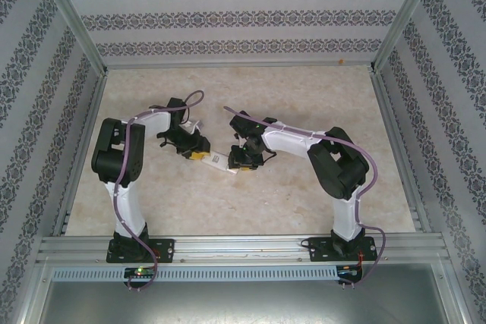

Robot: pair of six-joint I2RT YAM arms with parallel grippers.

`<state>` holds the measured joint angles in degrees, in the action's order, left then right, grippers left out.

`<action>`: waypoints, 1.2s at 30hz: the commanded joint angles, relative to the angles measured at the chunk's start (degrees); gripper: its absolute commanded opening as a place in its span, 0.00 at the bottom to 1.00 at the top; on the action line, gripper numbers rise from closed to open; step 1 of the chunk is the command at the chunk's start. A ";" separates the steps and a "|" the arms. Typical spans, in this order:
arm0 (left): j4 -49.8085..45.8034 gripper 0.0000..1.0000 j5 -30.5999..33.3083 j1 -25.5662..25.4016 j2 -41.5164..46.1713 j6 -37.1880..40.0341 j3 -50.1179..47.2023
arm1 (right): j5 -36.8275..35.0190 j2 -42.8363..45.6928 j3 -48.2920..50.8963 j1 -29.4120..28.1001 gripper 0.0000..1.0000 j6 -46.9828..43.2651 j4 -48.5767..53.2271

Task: Load the batteries into the remote control

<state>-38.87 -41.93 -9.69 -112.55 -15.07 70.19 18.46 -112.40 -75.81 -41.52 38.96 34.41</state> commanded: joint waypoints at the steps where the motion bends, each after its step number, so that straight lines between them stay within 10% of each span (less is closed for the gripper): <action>1: -1.62 0.35 -5.38 -3.47 1.33 -3.79 -4.02 | 1.14 0.83 2.04 -1.44 0.40 -1.93 1.45; 24: 0.40 0.30 -2.45 -4.28 1.99 -7.05 -3.72 | 0.53 11.68 6.47 3.16 0.57 -5.95 0.47; 36: 0.38 0.30 -2.45 -4.57 1.16 -6.93 -2.43 | 0.28 4.41 2.92 5.01 0.45 -4.64 0.21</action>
<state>-36.93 -43.29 -12.32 -110.52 -21.54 66.67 18.90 -105.82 -71.02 -35.90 34.20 34.24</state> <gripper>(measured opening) 0.300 0.457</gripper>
